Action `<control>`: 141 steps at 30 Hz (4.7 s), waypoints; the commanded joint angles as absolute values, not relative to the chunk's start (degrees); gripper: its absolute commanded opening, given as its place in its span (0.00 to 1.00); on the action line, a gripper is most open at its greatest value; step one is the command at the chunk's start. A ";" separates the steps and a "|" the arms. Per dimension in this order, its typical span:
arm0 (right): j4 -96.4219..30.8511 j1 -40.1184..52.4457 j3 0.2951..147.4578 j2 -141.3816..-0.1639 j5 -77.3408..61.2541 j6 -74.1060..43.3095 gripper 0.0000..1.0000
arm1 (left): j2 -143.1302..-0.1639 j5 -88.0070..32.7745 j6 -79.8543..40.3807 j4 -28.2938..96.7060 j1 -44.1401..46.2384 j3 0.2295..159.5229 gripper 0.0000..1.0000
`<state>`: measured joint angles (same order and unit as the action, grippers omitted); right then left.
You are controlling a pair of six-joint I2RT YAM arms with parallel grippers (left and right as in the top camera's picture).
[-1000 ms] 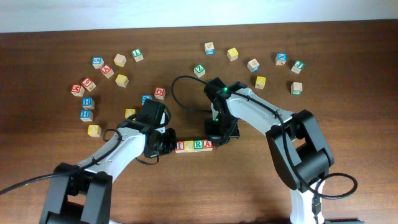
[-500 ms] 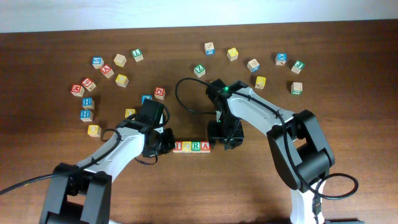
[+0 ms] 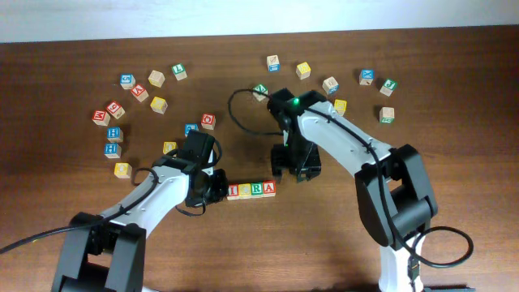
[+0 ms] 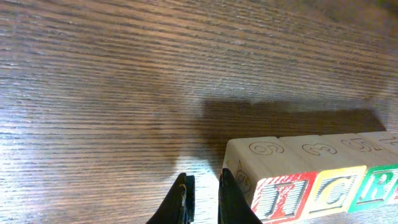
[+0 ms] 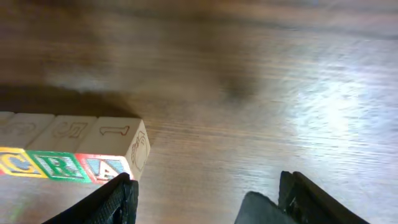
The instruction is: Spell out ICRA
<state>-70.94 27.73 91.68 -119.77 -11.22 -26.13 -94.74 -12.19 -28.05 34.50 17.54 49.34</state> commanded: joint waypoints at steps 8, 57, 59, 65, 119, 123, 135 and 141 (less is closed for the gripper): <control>-68.07 31.81 86.91 -119.48 -9.61 -28.08 0.46 | -94.80 -12.03 -27.31 34.98 17.10 50.52 0.09; -67.51 26.65 86.59 -116.22 -6.44 -30.28 0.60 | -94.80 -8.51 -24.29 40.75 11.11 54.15 0.13; -67.99 26.11 86.61 -111.96 -3.86 -30.30 0.60 | -94.56 -8.51 -24.29 44.40 8.99 56.84 0.12; -72.31 26.28 86.59 -91.96 2.42 -30.30 0.63 | -82.30 -8.49 -22.98 51.81 6.70 62.92 0.30; -6.98 2.50 6.48 -2.02 -6.92 -4.71 0.98 | -51.90 1.30 -23.03 59.27 6.70 62.89 0.99; -6.28 1.48 6.02 -0.19 -6.90 -4.69 0.99 | -51.90 1.30 -23.03 59.27 6.70 62.89 0.99; -4.03 1.48 0.32 -0.19 -7.03 1.72 0.98 | -51.90 1.30 -23.03 59.27 6.70 62.89 0.99; -4.19 1.48 0.32 -0.19 -5.32 -0.10 0.98 | -51.90 1.30 -23.03 59.27 6.70 62.89 0.99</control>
